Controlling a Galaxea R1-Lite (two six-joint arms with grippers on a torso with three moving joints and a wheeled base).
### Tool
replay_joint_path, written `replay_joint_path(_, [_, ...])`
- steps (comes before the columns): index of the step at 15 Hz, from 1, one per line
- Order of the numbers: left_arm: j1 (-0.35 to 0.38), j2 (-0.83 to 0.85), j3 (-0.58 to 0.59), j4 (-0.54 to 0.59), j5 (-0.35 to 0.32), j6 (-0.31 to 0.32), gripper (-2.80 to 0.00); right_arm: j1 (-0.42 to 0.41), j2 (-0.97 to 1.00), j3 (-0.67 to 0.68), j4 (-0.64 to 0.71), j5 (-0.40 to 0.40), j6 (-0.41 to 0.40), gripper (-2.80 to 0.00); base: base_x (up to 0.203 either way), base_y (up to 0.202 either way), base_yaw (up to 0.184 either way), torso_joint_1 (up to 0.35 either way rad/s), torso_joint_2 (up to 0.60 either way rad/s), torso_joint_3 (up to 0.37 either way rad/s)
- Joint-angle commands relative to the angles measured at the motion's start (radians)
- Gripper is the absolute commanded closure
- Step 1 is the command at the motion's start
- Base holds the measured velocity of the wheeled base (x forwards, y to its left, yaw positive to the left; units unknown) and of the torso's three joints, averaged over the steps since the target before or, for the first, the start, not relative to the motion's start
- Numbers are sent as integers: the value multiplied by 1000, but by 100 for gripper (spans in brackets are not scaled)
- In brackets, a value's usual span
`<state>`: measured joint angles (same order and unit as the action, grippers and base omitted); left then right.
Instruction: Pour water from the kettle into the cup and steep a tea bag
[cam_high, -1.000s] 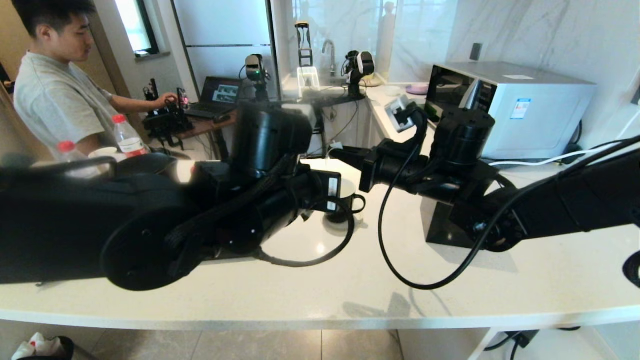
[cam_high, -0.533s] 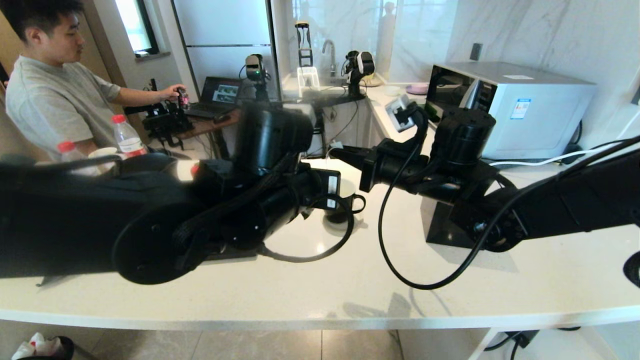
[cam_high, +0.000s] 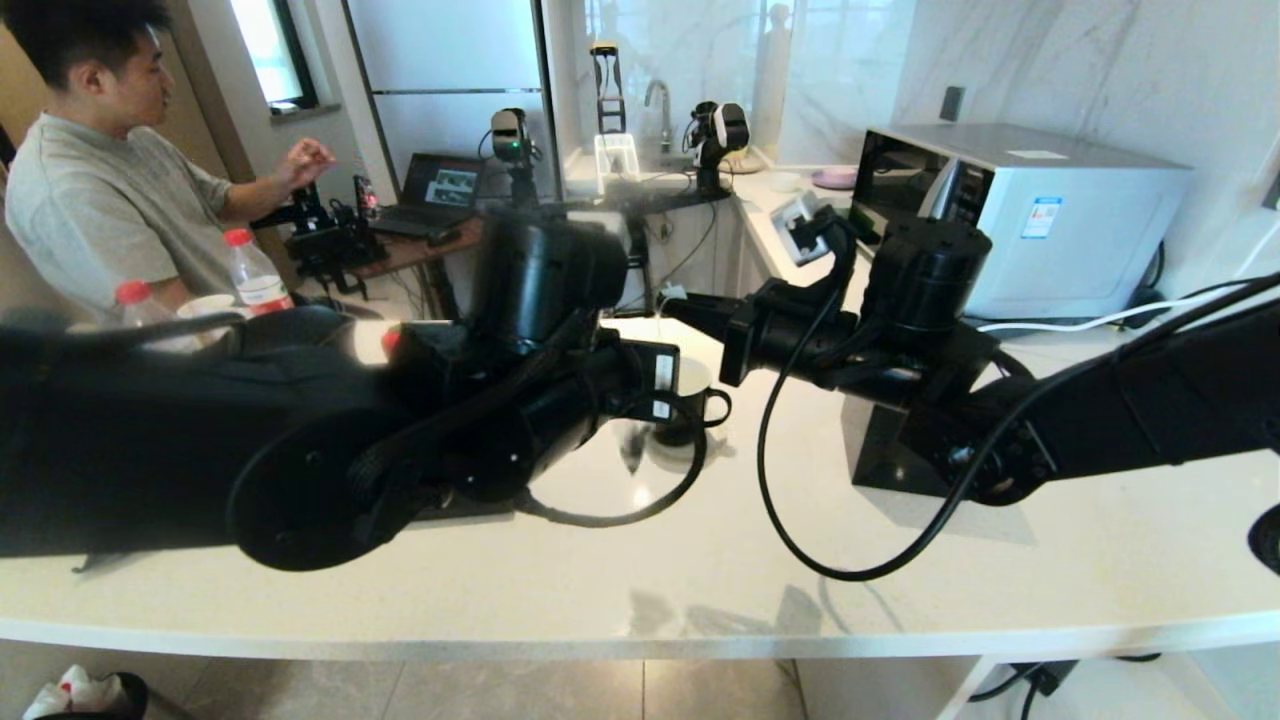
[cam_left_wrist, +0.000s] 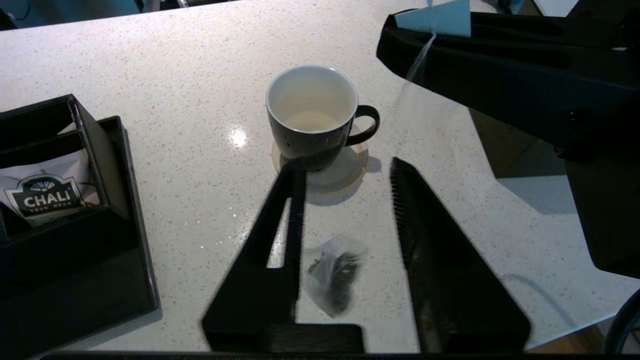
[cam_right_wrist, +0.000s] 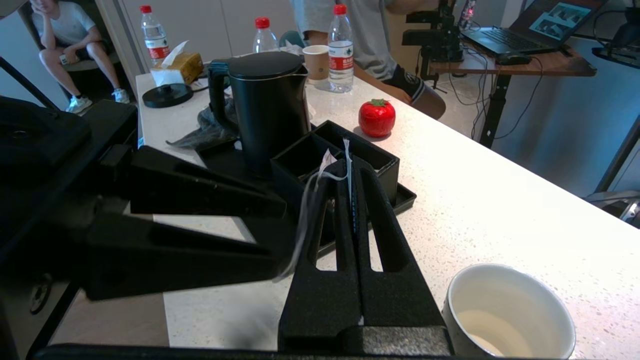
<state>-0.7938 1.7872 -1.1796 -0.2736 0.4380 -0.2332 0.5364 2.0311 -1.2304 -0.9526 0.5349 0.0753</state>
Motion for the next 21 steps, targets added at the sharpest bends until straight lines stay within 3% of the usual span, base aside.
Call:
replay_joint_path(1, [-1, 0, 8, -2, 10, -2, -280, 0, 0, 0, -5, 4, 0, 0, 0, 0, 0, 0, 0, 0])
replay_joint_path(10, [2, -40, 141, -4, 46, -8, -275, -52, -2, 3, -5, 2, -6, 0, 0, 0, 0, 0, 0, 0])
replay_joint_path(11, [2, -50, 155, -4, 48, -8, 0, -52, -2, 2, -3, 2, -6, 0, 0, 0, 0, 0, 0, 0])
replay_joint_path(16, [2, -110, 222, -4, 48, -3, 0, -62, 3, -12, 0, 2, -6, 0, 0, 0, 0, 0, 0, 0])
replay_joint_path(21, [0, -213, 369, -4, 66, -3, 0, -103, 42, -112, 13, 2, -6, 0, 0, 0, 0, 0, 0, 0])
